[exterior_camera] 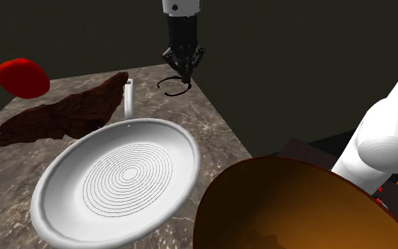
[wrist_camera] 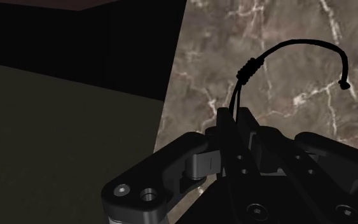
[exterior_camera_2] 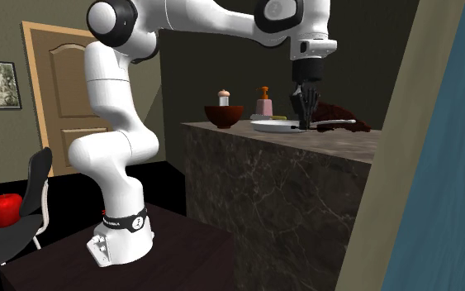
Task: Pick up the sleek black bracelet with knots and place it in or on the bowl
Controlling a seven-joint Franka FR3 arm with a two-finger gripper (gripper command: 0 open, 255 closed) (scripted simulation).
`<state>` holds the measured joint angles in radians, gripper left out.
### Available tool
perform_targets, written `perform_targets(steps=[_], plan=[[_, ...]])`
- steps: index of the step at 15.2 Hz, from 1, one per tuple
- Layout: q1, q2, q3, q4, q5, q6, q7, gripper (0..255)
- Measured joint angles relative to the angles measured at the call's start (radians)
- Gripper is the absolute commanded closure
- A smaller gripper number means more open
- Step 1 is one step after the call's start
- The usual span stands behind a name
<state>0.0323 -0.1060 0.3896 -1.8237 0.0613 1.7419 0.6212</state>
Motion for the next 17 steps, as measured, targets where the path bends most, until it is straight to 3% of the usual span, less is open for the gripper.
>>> perform_targets(steps=[17], plan=[[0.002, 0.058, 0.006, 0.293, -0.023, -0.239, 0.022, 255]])
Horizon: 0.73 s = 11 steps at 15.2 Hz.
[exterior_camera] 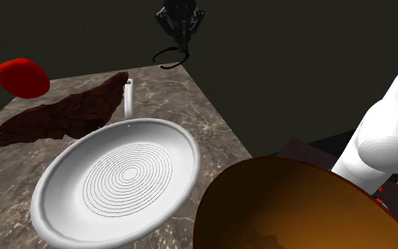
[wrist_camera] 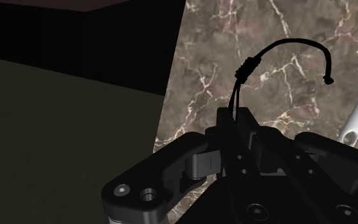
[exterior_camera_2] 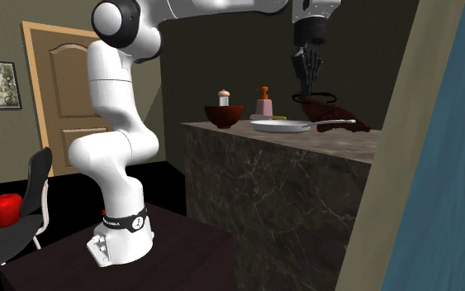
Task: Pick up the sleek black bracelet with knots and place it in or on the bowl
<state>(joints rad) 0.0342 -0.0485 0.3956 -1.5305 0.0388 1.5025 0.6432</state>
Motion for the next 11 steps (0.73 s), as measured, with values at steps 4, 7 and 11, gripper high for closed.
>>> perform_targets(steps=[4, 7, 11], plan=[[0.003, 0.030, 0.005, 0.091, -0.011, -0.063, 0.009, 255], [0.007, 0.049, 0.009, 0.147, -0.019, -0.102, 0.016, 255], [0.021, -0.038, 0.021, 0.063, 0.016, -0.097, 0.047, 255]])
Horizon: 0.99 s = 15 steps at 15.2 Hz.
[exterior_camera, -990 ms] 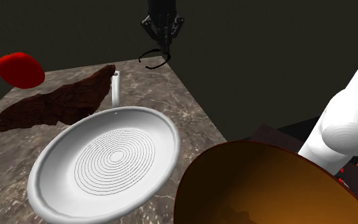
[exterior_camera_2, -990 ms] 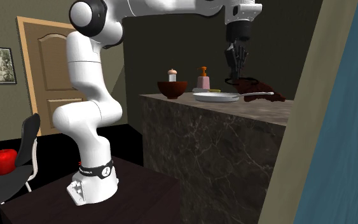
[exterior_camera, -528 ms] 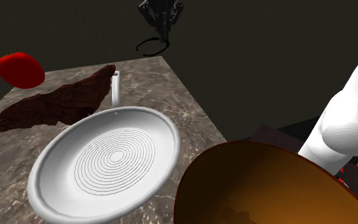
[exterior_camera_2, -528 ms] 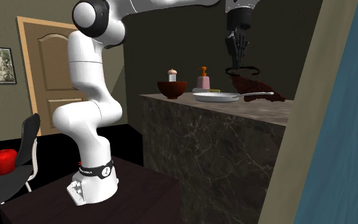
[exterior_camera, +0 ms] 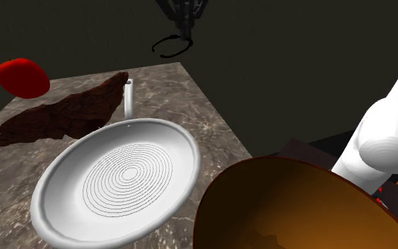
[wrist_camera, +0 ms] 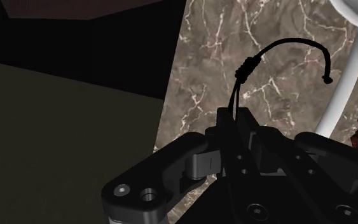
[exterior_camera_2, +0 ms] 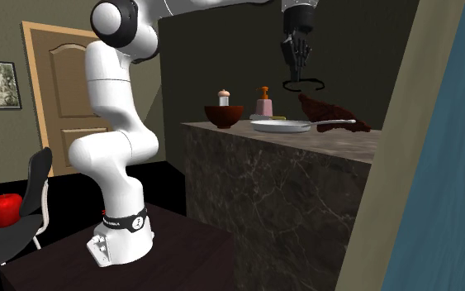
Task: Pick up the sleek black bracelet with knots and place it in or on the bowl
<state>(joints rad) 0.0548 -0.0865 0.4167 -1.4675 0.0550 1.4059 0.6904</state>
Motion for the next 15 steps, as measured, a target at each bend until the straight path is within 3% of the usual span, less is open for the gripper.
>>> perform_targets(steps=[9, 15], plan=[[0.063, -0.231, 0.049, -0.200, 0.106, -0.003, 0.113, 255], [0.110, -0.339, 0.101, -0.269, 0.171, -0.019, 0.209, 255]])
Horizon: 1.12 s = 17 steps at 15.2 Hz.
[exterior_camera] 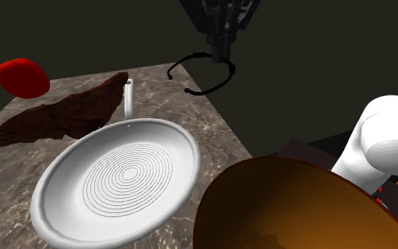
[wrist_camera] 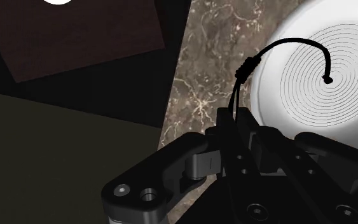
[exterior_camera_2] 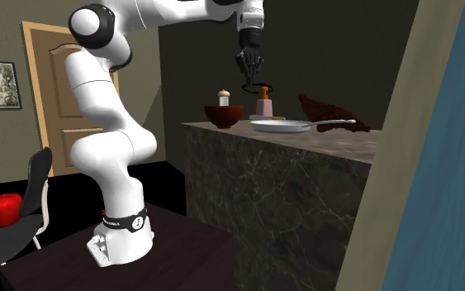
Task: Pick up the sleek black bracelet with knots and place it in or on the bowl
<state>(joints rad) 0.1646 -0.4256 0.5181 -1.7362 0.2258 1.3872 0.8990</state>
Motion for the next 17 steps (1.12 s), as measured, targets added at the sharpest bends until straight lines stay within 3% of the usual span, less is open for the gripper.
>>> perform_targets(steps=[9, 17], plan=[[0.063, -0.109, 0.106, -0.025, 0.098, -0.039, 0.175, 255], [0.095, -0.144, 0.228, 0.028, 0.172, -0.072, 0.348, 255]])
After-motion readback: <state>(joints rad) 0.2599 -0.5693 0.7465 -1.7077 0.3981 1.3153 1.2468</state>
